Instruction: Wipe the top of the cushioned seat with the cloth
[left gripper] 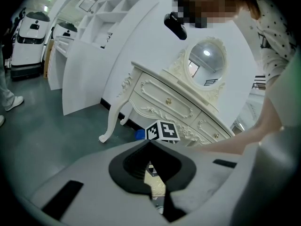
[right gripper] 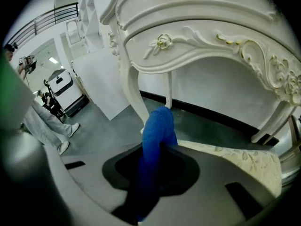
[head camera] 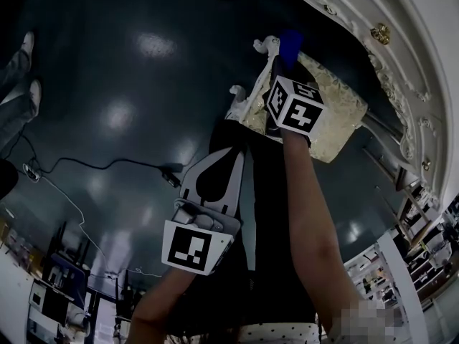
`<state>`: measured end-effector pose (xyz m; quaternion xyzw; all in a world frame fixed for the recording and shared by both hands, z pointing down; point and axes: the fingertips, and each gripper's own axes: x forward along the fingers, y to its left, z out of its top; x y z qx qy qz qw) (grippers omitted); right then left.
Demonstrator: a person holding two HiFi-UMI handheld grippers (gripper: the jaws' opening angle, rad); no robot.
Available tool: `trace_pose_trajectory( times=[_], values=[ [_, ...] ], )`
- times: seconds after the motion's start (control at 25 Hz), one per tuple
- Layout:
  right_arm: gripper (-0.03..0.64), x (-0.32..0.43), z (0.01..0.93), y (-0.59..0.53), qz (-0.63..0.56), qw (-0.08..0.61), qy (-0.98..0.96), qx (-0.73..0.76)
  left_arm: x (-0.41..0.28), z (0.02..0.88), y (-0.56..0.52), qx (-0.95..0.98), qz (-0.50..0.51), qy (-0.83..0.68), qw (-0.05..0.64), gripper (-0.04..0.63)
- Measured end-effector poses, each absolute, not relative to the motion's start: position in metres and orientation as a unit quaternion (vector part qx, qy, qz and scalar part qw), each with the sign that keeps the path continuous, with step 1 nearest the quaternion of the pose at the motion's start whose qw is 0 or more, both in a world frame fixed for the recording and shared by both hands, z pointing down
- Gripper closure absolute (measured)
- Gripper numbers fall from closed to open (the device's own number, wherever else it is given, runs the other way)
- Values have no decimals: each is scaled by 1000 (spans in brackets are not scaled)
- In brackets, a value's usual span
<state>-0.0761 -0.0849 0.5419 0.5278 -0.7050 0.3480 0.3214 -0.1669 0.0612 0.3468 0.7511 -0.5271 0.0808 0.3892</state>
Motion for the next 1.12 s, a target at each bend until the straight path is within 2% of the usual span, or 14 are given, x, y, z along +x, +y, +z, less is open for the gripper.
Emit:
trace_pose_trajectory(
  times=[0.48, 0.72, 0.92, 1.12],
  values=[
    [528, -85, 551, -89, 352, 320, -719, 507, -162, 354, 64, 750, 87, -528, 388, 598],
    [528, -78, 521, -88, 376, 244, -733, 512, -151, 355, 62, 766, 98, -508, 381, 598],
    [529, -36, 486, -68, 379, 196, -731, 533, -124, 352, 61, 786, 121, -475, 377, 598],
    [528, 45, 460, -39, 379, 164, -701, 581, -81, 347, 56, 813, 138, -434, 363, 598]
  ],
)
